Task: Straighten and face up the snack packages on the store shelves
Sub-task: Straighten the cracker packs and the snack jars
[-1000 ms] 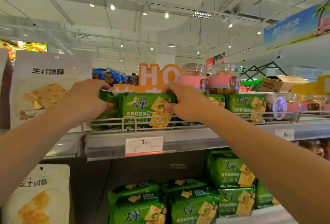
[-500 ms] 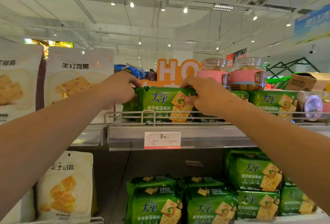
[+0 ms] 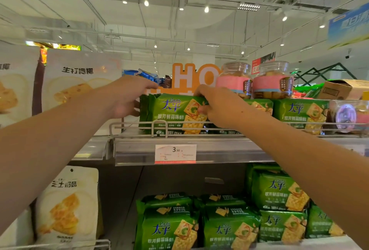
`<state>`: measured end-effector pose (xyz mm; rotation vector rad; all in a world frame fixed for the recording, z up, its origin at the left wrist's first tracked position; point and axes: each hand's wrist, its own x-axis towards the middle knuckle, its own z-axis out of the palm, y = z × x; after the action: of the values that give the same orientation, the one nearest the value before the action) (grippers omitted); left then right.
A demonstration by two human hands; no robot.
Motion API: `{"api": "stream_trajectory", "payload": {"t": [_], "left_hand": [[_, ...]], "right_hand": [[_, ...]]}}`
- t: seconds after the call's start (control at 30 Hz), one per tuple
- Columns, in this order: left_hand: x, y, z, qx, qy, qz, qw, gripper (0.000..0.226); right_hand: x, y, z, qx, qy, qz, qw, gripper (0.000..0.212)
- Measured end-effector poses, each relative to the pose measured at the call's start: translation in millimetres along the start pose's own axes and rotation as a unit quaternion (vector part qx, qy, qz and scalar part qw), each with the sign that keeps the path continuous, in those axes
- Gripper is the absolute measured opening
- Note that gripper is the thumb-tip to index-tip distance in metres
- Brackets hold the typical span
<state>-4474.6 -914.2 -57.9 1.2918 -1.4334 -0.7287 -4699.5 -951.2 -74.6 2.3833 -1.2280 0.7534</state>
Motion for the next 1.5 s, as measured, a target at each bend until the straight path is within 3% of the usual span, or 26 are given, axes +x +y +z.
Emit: {"api": "stream_trajectory", "payload": {"t": [0.1,0.2,0.33,0.67,0.8,0.9,1.03,1.13,1.2,1.3,1.33,1.5], "left_hand": [[-3,-5,7,0.107,-0.063,0.028,0.992,0.059],[-2,-8,16,0.196,-0.071,0.071,0.975,0.057],[8,-15,18,0.156,-0.054,0.101,0.981,0.051],[19,-17,10,0.062,-0.126,0.089,0.986,0.044],[17,-14,21,0.114,-0.121,0.128,0.978,0.049],[17,-16,23,0.126,-0.113,0.126,0.978,0.069],[20,-23,21,0.106,-0.078,0.108,0.985,0.121],[19,-23,20,0.128,-0.065,0.081,0.986,0.137],[17,-22,18,0.129,-0.083,0.082,0.985,0.131],[12,-21,20,0.137,-0.09,0.098,0.982,0.088],[13,-22,21,0.151,-0.08,0.107,0.979,0.083],[16,-26,26,0.206,-0.034,0.146,0.967,0.102]], "right_hand": [[2,-2,5,-0.019,0.009,0.004,1.0,0.034],[1,2,8,-0.013,0.015,0.002,1.0,0.032],[-5,5,10,0.009,0.03,-0.002,1.0,0.034],[-15,8,1,0.027,0.011,0.011,1.0,0.054],[-15,11,4,0.022,0.027,0.015,0.999,0.049],[-14,12,7,0.026,0.042,0.02,0.999,0.047],[-14,14,9,0.023,0.057,0.021,0.998,0.047],[-14,15,10,0.011,0.051,0.015,0.999,0.048],[-12,17,9,0.01,0.041,0.018,0.999,0.048],[-10,19,9,0.011,0.033,0.022,0.999,0.047],[-11,19,10,0.011,0.036,0.024,0.999,0.047],[-15,16,13,0.02,0.044,0.029,0.998,0.046]]}}
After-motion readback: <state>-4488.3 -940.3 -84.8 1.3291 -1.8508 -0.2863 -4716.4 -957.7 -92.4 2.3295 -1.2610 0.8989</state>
